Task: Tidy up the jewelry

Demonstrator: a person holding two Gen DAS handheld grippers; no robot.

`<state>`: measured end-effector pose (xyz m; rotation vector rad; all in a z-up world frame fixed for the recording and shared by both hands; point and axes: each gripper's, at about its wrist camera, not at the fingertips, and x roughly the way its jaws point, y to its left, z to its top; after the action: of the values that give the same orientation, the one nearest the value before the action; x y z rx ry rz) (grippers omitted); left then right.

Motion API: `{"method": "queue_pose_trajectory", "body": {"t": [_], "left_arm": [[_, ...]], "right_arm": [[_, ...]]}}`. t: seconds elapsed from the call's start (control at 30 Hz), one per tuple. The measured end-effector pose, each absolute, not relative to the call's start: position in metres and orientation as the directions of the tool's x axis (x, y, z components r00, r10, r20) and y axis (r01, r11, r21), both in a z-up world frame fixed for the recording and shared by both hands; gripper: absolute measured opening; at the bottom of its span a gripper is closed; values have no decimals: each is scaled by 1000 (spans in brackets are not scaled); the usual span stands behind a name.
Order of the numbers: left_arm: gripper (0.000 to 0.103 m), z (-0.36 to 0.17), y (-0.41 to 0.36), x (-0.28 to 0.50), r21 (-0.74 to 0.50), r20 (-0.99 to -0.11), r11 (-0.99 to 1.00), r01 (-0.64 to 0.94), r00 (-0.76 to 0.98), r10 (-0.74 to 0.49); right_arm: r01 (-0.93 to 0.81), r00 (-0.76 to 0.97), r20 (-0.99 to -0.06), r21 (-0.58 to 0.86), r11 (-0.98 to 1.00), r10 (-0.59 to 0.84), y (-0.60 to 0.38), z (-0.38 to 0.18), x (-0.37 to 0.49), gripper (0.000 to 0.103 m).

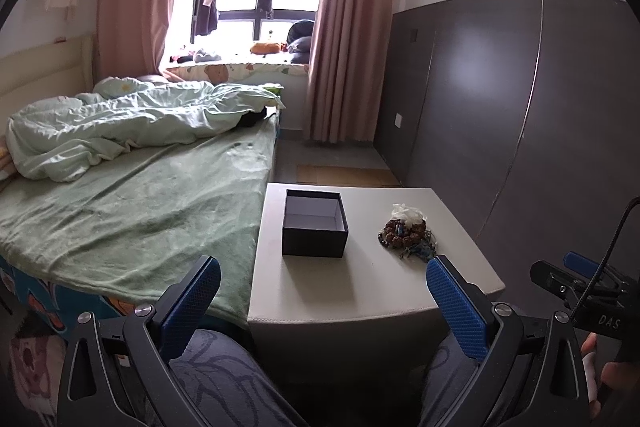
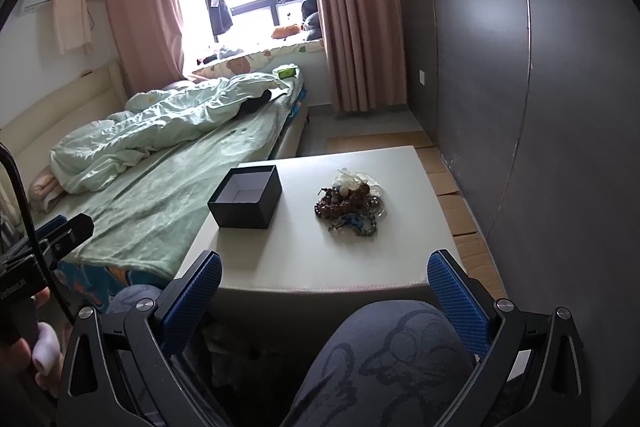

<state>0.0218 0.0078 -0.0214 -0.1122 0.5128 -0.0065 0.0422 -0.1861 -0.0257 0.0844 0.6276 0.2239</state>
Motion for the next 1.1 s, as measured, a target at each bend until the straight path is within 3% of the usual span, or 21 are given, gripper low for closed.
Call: {"method": "queue_pose_trajectory", "body": {"t": [1.1], "left_arm": [[103, -11, 2, -9, -82, -453, 996, -16, 891, -23]], "right_arm": [[-180, 804, -543, 164, 970, 241, -207, -10, 22, 103]]}}
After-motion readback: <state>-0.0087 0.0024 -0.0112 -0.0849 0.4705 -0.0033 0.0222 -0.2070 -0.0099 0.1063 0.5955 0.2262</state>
